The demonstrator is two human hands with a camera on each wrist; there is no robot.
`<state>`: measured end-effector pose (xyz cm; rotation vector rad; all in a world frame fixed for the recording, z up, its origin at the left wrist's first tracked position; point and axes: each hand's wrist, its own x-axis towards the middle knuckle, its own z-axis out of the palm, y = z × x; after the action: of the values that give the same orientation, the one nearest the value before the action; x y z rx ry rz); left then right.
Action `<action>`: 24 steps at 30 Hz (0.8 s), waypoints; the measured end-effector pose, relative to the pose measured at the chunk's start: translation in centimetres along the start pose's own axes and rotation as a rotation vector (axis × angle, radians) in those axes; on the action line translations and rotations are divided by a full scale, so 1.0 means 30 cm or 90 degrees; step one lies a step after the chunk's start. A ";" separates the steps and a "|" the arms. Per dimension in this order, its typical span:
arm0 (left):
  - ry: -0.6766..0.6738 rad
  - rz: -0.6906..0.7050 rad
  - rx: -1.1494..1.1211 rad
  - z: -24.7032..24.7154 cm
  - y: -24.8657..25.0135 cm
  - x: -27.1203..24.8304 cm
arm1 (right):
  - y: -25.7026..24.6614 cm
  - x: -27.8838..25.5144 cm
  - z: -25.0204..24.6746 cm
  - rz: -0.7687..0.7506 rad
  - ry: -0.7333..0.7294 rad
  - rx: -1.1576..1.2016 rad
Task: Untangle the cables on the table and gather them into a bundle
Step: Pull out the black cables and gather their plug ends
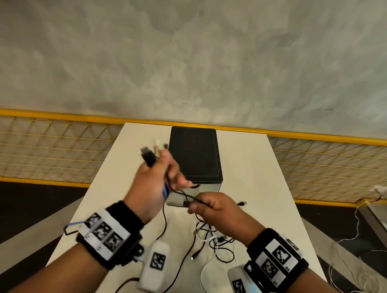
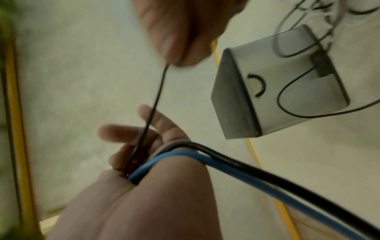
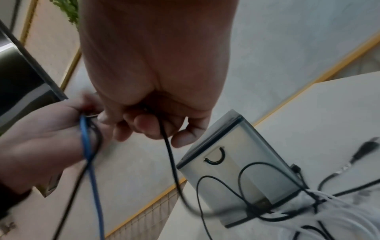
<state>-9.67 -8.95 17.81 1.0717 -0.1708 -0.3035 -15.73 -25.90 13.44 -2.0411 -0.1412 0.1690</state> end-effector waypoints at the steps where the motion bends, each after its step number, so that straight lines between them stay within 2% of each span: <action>1: 0.025 0.006 -0.055 -0.023 0.046 0.015 | 0.014 -0.004 -0.005 0.014 0.007 0.009; 3: 0.055 0.044 -0.095 -0.081 0.136 0.042 | 0.040 -0.007 -0.012 0.038 0.025 -0.001; 6: 0.093 0.155 -0.019 -0.120 0.238 0.042 | 0.040 -0.001 -0.010 0.035 0.007 -0.054; 8: 0.169 0.251 0.044 -0.133 0.301 0.037 | 0.037 0.008 -0.002 0.027 -0.015 -0.148; 10: 0.249 0.324 0.099 -0.151 0.377 0.030 | 0.058 0.008 -0.015 0.048 0.002 -0.199; 12: 0.273 0.332 0.192 -0.151 0.427 0.017 | 0.088 -0.003 -0.034 0.087 0.032 -0.146; 13: 0.270 0.324 0.284 -0.142 0.422 0.010 | 0.094 -0.007 -0.041 0.096 0.036 -0.132; 15: 0.197 0.299 0.531 -0.091 0.346 -0.012 | 0.084 -0.013 -0.044 0.088 0.027 -0.135; 18: -0.107 0.249 0.754 -0.004 0.185 -0.057 | 0.037 -0.003 -0.029 0.041 0.019 -0.138; 19: -0.193 0.240 0.813 0.008 0.132 -0.066 | 0.024 0.001 -0.024 0.031 0.019 -0.136; 20: -0.242 0.228 0.859 0.009 0.081 -0.065 | 0.014 0.003 -0.022 0.020 0.025 -0.130; 21: -0.257 0.214 0.881 0.014 0.036 -0.067 | 0.002 0.002 -0.020 0.016 0.035 -0.118; 24: -0.192 0.168 0.849 0.013 -0.052 -0.074 | -0.028 -0.001 -0.025 0.020 0.062 -0.065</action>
<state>-12.12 -9.26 16.64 2.2847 -0.8562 -0.0746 -15.64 -26.17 14.51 -2.1491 -0.0572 0.0835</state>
